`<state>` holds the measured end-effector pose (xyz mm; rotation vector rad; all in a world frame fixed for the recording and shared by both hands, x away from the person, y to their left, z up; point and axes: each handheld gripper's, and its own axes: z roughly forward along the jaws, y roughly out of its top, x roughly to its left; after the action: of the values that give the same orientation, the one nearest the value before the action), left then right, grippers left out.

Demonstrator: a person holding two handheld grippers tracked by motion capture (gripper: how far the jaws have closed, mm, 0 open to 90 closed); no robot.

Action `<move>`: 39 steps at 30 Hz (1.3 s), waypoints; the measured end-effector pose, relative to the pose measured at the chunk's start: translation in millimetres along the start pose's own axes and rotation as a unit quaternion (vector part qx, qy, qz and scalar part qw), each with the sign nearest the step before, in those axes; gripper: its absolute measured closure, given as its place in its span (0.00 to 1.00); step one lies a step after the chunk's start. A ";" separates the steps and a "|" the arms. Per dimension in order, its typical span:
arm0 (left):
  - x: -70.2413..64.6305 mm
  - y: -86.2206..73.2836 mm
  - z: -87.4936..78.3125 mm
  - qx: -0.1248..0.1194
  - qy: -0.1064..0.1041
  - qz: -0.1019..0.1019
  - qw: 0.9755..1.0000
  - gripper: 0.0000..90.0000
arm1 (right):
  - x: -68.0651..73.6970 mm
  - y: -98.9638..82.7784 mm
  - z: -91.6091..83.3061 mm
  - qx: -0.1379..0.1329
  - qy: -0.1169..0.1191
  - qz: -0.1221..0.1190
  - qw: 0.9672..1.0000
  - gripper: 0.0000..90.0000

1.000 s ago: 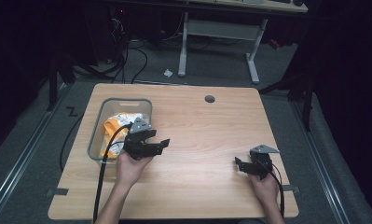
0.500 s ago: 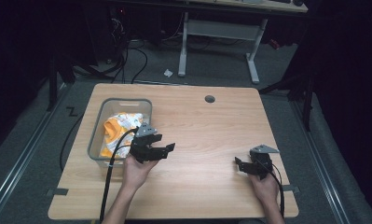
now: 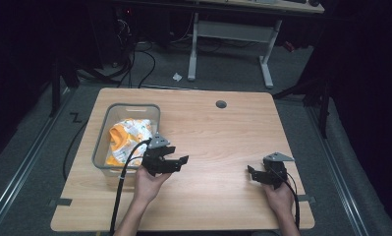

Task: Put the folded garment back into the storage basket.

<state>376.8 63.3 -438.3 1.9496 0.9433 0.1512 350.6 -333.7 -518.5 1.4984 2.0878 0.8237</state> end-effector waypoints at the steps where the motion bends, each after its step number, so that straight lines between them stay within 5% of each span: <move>1: -0.3 -0.3 0.8 -0.001 -0.002 0.001 1.000 0.40 | 0.0 0.0 0.0 0.000 0.000 0.000 1.000 0.30; 39: -6.7 -25.4 40.8 0.032 -0.012 -0.015 0.999 0.39 | 0.1 0.0 0.0 0.000 0.000 0.000 1.000 0.30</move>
<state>376.7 37.4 -479.3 1.9898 0.9719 0.0822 350.6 -333.6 -518.5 1.4983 2.0877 0.8236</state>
